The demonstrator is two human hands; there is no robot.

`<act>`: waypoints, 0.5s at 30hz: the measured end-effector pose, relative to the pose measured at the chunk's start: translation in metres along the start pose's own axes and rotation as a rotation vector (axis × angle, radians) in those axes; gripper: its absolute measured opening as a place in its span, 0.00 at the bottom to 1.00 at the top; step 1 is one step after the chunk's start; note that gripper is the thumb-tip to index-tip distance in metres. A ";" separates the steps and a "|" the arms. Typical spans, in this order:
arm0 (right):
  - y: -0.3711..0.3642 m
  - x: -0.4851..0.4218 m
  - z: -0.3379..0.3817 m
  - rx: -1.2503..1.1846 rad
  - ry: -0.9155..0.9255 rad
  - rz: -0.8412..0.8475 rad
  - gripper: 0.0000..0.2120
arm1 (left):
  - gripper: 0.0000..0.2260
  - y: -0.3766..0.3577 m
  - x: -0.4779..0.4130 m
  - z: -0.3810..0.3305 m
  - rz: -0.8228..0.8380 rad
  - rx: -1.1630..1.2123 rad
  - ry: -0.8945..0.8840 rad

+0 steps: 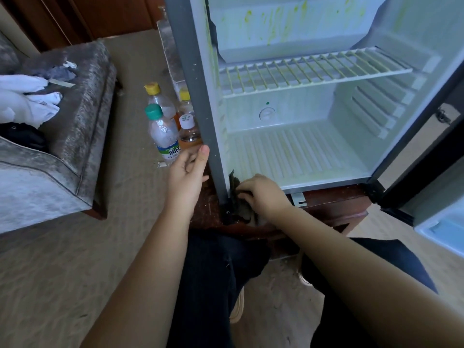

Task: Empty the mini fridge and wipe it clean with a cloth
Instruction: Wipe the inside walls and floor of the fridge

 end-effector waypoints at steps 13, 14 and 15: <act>0.069 0.118 0.009 -0.007 -0.156 -0.474 0.07 | 0.03 -0.030 0.056 0.006 0.330 -0.303 0.149; 0.072 0.118 0.016 -0.023 -0.175 -0.428 0.08 | 0.00 -0.037 0.061 0.006 0.419 -0.347 0.140; 0.074 0.118 0.020 -0.006 -0.192 -0.354 0.08 | 0.04 -0.044 0.066 0.007 0.498 -0.393 0.123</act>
Point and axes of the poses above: each hand's wrist, its own x-axis away from the middle knuckle, its own y-axis out of the back of the hand, z = x × y, the point moved 4 cm from there along -x, towards the middle knuckle, and after that the axes turned 11 degrees about z, right-handed, at the moved point
